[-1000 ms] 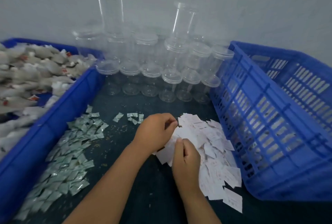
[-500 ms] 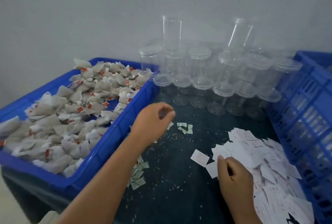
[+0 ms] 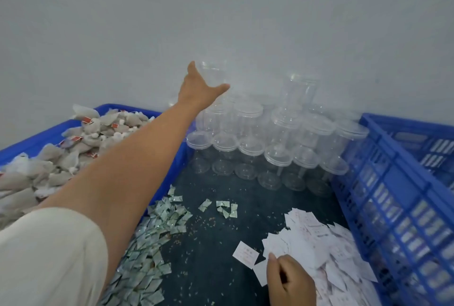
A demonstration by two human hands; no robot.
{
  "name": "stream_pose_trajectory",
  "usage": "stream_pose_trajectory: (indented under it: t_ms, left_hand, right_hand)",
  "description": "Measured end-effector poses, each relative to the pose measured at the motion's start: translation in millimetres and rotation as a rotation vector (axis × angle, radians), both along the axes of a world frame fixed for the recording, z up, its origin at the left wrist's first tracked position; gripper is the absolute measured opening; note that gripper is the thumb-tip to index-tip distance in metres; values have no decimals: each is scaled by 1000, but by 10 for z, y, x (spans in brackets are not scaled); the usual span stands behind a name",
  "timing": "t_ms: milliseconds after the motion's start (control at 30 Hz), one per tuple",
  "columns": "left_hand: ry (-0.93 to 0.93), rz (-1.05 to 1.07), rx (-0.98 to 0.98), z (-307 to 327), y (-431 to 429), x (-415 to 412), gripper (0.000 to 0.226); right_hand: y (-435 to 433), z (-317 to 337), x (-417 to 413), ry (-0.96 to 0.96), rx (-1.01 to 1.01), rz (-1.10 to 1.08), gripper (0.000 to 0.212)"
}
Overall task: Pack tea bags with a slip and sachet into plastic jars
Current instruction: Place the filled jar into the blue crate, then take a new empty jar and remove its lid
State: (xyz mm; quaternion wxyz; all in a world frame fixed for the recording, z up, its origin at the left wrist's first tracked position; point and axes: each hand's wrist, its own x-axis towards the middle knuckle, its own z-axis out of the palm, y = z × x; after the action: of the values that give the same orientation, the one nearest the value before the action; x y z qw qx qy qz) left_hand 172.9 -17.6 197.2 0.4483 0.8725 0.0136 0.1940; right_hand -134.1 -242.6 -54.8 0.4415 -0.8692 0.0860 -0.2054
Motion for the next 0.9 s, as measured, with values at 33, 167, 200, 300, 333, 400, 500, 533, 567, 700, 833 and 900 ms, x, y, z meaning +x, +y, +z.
stream_pose_trajectory:
  t_ms: [33, 167, 200, 300, 333, 400, 500, 533, 567, 700, 833, 900]
  left_hand:
    - [18, -8, -36, 3, -18, 58, 129]
    - [-58, -26, -106, -35, -84, 9, 126]
    - [-94, -40, -102, -43, -97, -80, 125]
    - [-145, -103, -43, -83, -133, -471, 126]
    - [-135, -132, -21, -113, -140, -650, 125]
    - [-86, -216, 23, -243, -153, -1070, 119]
    - [3, -445, 34, -651, -179, -1791, 90]
    - [48, -518, 29, -833, -195, -2031, 91]
    - [91, -564, 39, -1035, -210, -2258, 94]
    - [176, -647, -73, -1656, -308, -2940, 94]
    - [171, -544, -225, -1817, -388, -3236, 92]
    - [211, -550, -248, -1826, -451, -3321, 95]
  right_hand:
    - [-2, 0, 2, -12, -19, 8, 61]
    - [-28, 3, 29, -49, -81, 9, 56]
    - [-30, -3, 32, -48, -88, 13, 58]
    - [-9, -10, 13, -76, -104, 8, 61]
    - [3, -10, 0, -81, -112, 0, 64]
    - [-6, -25, -12, -91, -107, 21, 67]
    - [-5, 9, -50, -204, -102, 88, 50]
    - [19, 68, -88, -220, -53, 109, 49]
    - [36, 97, -101, -195, -14, 114, 68]
    - [12, 131, -136, -82, 4, 288, 101]
    - [53, 85, -172, 11, 6, 470, 91]
    - [65, 22, -192, 11, 61, 434, 86]
